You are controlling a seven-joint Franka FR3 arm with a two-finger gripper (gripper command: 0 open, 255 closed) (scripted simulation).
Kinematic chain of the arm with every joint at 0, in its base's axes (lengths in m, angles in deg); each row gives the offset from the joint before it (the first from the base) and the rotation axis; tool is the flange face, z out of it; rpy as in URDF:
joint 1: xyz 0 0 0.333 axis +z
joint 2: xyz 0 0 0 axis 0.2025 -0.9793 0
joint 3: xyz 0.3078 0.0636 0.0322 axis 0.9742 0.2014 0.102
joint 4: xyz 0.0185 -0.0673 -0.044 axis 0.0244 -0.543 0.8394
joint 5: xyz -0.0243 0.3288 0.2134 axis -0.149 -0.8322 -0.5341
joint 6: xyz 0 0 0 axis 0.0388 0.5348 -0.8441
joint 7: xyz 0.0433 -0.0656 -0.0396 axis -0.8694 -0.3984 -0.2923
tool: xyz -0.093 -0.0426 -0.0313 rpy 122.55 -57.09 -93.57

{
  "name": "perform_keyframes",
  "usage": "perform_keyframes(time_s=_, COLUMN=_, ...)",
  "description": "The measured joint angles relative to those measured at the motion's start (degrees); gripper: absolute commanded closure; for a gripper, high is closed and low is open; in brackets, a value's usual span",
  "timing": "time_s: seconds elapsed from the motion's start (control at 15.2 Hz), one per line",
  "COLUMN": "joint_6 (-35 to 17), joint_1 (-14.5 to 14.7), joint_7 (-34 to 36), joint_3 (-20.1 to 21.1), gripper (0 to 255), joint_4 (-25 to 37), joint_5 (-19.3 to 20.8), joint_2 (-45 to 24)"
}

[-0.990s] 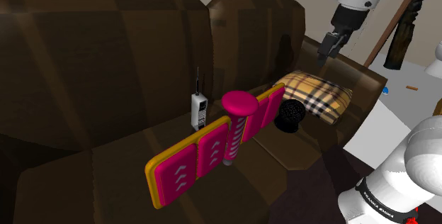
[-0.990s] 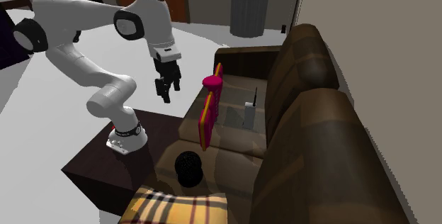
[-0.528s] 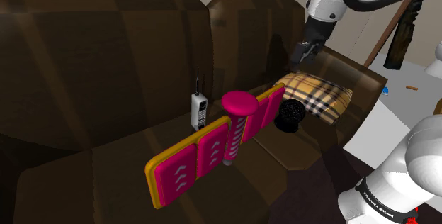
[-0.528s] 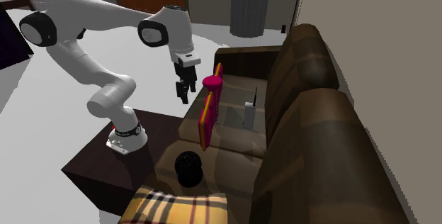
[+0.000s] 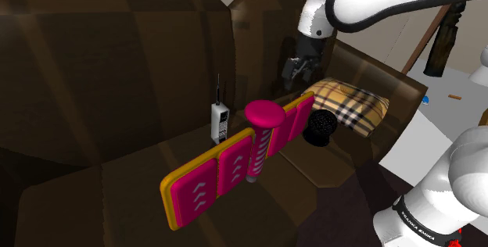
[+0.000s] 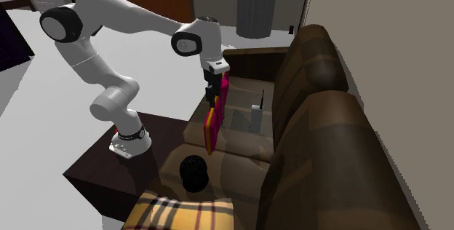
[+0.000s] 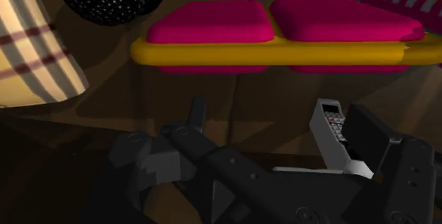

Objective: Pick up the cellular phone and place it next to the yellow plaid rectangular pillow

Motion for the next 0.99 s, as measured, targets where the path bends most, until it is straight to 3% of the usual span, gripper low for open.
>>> perform_keyframes(time_s=0.53, joint_6=-6.17, joint_1=1.55, joint_7=8.45, joint_3=4.75, gripper=0, joint_4=9.01, joint_5=1.47, joint_2=-15.46)
perform_keyframes(time_s=0.99, joint_6=-8.42, joint_1=3.74, joint_7=15.36, joint_3=6.77, gripper=0, joint_4=21.31, joint_5=5.35, joint_2=-30.53)
